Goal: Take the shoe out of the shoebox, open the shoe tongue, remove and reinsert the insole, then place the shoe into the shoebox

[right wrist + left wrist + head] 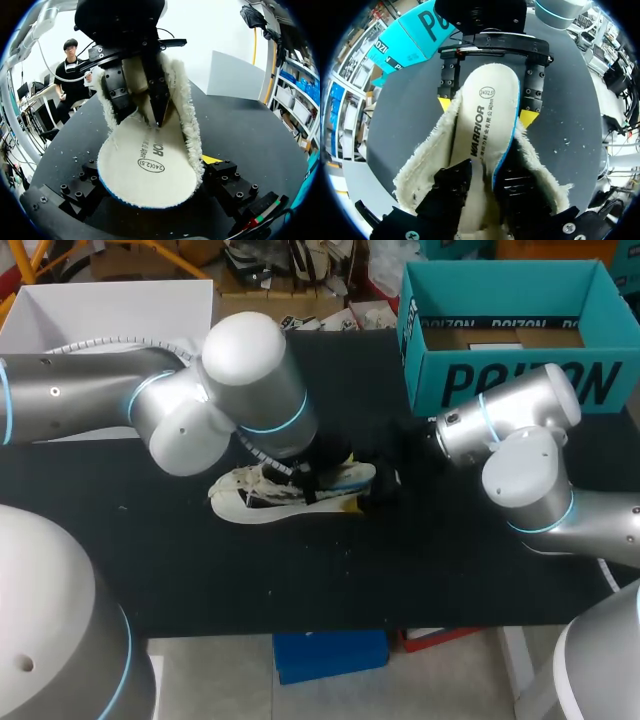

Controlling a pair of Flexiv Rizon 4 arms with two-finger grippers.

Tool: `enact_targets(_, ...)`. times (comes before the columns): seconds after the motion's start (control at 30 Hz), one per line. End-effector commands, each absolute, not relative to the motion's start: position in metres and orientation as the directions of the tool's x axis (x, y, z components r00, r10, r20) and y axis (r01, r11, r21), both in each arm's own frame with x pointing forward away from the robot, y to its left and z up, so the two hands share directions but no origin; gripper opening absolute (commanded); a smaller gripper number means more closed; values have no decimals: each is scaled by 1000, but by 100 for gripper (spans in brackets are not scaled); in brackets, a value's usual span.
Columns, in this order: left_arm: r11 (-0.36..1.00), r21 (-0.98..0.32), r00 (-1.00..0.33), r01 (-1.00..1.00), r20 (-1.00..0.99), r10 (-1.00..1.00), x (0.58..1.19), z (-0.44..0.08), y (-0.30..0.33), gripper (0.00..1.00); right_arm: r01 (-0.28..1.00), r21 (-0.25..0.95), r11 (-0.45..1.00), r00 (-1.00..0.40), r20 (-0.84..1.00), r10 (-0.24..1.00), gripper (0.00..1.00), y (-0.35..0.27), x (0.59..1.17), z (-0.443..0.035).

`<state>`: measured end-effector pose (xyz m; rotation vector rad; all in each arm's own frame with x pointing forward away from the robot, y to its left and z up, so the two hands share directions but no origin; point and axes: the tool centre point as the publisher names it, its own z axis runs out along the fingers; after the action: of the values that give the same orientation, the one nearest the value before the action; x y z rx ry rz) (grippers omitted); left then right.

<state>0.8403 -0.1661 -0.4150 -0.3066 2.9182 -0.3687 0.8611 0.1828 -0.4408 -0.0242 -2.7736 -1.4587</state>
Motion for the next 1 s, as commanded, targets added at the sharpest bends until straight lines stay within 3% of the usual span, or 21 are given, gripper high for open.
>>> enact_targets(0.03,946,-277,-951,-170,-204,-231,829,-422,-164,75,18,822,569,-1000,15,10,0,182,863,-443)
enact_targets(0.27,941,-292,-935,-170,-253,-248,830,-427,-172,72,18,822,569,-1000,15,10,0,182,863,-443)
enact_targets(0.43,938,-310,-928,-152,-282,-244,834,-427,-182,63,18,822,569,-1000,15,10,0,182,863,-443)
enact_targets(0.57,936,-325,-926,-138,-293,-238,839,-426,-190,46,18,822,569,-1000,15,10,0,182,863,-443)
enact_targets(1.0,932,-346,-928,-106,-302,-217,852,-429,-209,44,18,822,569,-1000,15,10,0,182,863,-443)
